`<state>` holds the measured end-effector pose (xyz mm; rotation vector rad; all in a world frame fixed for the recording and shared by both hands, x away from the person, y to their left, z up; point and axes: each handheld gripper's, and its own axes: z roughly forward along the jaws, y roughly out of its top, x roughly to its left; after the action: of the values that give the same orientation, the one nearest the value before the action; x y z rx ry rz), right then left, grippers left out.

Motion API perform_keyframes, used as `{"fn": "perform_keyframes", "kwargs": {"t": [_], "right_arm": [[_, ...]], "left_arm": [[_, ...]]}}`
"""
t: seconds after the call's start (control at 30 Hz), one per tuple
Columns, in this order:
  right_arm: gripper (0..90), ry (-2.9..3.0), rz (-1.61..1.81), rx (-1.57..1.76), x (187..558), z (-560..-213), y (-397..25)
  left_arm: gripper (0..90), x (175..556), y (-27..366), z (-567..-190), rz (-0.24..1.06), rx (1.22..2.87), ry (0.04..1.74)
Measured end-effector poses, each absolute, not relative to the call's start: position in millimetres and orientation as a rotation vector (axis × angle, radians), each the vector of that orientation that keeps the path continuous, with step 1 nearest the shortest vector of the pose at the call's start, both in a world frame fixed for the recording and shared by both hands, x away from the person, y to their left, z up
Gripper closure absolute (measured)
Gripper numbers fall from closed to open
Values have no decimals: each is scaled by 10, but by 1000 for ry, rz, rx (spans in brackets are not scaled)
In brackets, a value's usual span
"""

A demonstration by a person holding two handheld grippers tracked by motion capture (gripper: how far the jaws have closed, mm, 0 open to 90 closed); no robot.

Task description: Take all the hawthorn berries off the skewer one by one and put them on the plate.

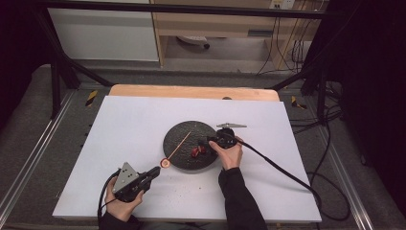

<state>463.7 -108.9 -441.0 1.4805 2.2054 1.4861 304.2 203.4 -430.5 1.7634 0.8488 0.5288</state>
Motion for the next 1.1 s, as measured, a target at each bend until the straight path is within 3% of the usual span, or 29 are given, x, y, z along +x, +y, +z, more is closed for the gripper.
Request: {"fn": "perform_keyframes", "kwargs": {"t": [0.27,0.4,0.77,1.1], "right_arm": [[217,2225,1618,1372,4441,-4187,-1124],[155,2268,1661,1322,4312,-4153,-1102],[77,2356,1676,1209,4028,-4173,-879],[73,2401,1679,1165,3941,-4198,-610]], "left_arm": [[885,3046,2033,-4308,529,1764,852],[885,3048,2030,-4311,527,1765,853],[885,3047,2013,-4317,521,1771,849],[885,3051,2003,-4326,519,1773,851]]}}
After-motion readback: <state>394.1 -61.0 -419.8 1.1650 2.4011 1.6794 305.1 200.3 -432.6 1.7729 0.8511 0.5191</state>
